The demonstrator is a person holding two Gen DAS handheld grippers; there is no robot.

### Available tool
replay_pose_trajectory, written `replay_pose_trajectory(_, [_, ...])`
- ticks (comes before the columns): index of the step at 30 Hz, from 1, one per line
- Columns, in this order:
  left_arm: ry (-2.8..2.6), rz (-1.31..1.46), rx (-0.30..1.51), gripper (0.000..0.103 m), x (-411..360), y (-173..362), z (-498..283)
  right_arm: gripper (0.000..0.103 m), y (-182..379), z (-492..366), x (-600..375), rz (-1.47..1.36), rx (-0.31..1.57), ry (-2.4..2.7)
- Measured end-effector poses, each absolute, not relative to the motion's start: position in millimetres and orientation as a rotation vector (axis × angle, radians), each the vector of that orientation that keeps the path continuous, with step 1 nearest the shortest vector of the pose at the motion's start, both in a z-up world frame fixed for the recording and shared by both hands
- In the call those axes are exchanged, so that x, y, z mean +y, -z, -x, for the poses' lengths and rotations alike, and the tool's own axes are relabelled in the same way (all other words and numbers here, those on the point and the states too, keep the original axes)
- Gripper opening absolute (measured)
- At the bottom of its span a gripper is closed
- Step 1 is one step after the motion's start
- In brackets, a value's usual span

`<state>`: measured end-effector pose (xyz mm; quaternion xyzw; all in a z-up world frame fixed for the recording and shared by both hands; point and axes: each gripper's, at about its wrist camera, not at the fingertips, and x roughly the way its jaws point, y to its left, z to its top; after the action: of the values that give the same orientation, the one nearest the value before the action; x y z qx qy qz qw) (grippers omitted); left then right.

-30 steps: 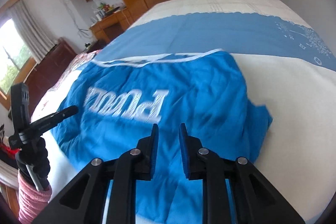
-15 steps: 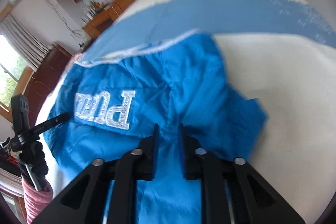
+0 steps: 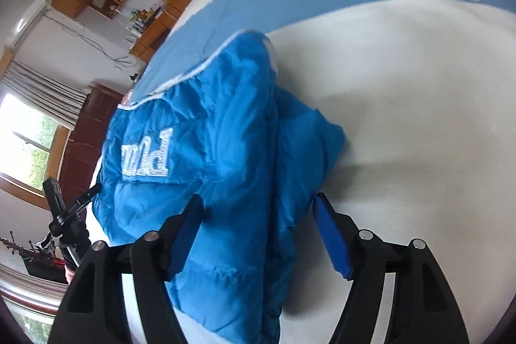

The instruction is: Fold large clothes

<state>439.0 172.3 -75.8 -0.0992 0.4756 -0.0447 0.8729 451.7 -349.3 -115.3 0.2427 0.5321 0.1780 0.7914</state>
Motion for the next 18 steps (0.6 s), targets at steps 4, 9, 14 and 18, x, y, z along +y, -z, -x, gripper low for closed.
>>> replay_pose_trajectory(4, [0.136, 0.247, 1.007, 0.077, 180.6, 87.5, -453.3, 0.072, 129.2, -460.1, -347.3, -0.578, 1.169, -0.416])
replay_pose_trajectory(9, [0.191, 0.377, 1.038, 0.082, 187.3, 106.0, -476.7, 0.073, 138.1, -470.8, -344.5, -0.614, 1.158, -0.451])
replay_pose_trajectory(14, [0.18, 0.383, 1.004, 0.043, 173.0, 102.1, -476.8, 0.034, 137.9, -475.5, -331.1, -0.605, 1.14, -0.494])
replay_pose_trajectory(18, [0.16, 0.353, 0.955, 0.019, 164.1, 84.7, -464.3, 0.02, 120.6, -465.6, -327.8, -0.584, 1.092, -0.505])
